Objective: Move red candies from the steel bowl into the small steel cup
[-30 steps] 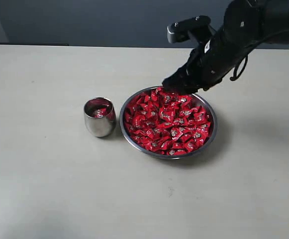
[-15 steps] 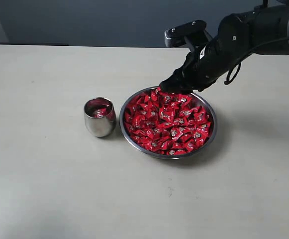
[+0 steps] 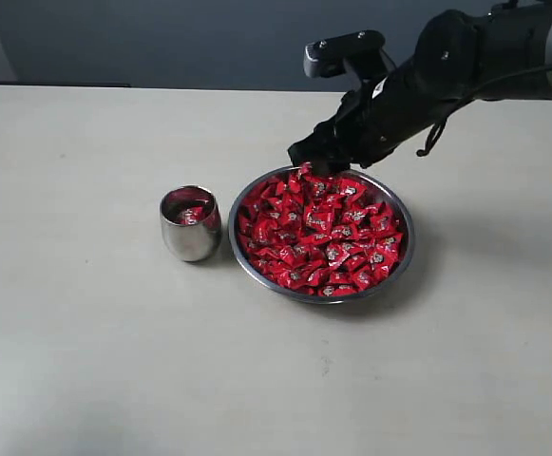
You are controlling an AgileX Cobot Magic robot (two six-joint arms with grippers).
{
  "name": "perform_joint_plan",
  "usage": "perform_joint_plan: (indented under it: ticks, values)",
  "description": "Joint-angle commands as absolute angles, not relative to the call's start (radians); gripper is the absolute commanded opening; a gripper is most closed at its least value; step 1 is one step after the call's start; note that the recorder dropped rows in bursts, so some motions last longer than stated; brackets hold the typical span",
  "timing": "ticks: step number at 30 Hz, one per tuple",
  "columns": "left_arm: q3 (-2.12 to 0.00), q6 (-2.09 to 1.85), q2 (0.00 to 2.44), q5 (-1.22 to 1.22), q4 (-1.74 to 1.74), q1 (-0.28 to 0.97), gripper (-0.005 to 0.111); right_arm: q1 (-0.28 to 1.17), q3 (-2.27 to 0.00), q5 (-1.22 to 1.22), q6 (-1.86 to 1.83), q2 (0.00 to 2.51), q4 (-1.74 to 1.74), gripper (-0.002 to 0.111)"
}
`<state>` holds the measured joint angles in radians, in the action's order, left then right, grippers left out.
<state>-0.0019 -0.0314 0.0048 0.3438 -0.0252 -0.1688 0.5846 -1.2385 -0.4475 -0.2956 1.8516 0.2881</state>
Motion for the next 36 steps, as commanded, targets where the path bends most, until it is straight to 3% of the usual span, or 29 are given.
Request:
perform_joint_plan:
  ticks: [1, 16, 36]
  values:
    - [0.000, -0.029, 0.000, 0.334, -0.027, -0.170, 0.000, 0.581, -1.313, -0.486, -0.306, 1.902, 0.298, 0.041]
    - [0.000, -0.029, 0.000, 0.334, -0.027, -0.170, 0.000, 0.640, -1.564, -0.634, -0.306, 2.123, 0.289, 0.041]
    - [0.000, -0.029, 0.000, 0.334, -0.027, -0.170, 0.000, 0.640, -1.601, -0.638, -0.228, 2.191, 0.129, 0.041]
